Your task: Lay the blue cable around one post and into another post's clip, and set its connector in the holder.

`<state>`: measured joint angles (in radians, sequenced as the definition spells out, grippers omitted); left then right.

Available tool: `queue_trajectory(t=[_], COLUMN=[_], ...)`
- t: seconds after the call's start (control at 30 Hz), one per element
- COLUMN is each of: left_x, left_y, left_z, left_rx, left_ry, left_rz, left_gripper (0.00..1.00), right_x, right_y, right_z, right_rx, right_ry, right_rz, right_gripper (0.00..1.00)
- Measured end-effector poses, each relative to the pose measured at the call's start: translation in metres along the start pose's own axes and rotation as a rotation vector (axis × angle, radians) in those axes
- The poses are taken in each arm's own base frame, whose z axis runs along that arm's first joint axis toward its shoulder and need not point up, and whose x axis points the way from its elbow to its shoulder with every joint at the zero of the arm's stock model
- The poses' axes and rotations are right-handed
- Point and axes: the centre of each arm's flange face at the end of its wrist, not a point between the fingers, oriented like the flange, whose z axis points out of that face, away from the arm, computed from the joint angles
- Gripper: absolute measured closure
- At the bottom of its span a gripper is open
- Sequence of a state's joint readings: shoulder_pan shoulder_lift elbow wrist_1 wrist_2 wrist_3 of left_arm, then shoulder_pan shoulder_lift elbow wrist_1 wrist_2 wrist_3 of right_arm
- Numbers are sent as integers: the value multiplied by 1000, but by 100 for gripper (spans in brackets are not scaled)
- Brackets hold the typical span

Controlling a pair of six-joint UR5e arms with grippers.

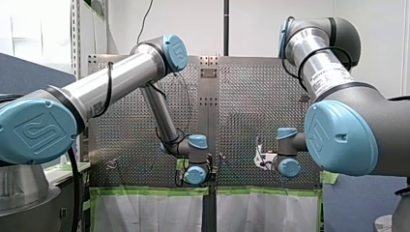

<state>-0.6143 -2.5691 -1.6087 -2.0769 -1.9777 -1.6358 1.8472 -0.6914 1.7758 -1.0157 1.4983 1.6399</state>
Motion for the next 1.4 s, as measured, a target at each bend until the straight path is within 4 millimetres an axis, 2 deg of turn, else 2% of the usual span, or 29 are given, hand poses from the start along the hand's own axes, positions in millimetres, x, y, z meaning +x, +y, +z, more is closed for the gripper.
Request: queue_trajectory(t=[0.37,0.5,0.93,1.2,1.4], left_x=[-1,7,-2,3,3], left_y=[2,4,10,21,21], left_z=[4,8,38,39,41], left_rx=[-1,-3,-22,-51,-45], left_ry=[-8,3,-17,5,5], left_rz=[7,9,-21,5,8], left_gripper=[95,95,95,95,95], right_x=[-1,-1,-1,0,1], right_y=[4,4,7,13,15], right_z=[0,0,1,5,7], right_rx=[-9,-9,-14,-27,-35], right_ry=[-2,-3,2,6,10], right_rz=[-2,-3,-5,-3,-4], right_gripper=[100,100,100,100,100])
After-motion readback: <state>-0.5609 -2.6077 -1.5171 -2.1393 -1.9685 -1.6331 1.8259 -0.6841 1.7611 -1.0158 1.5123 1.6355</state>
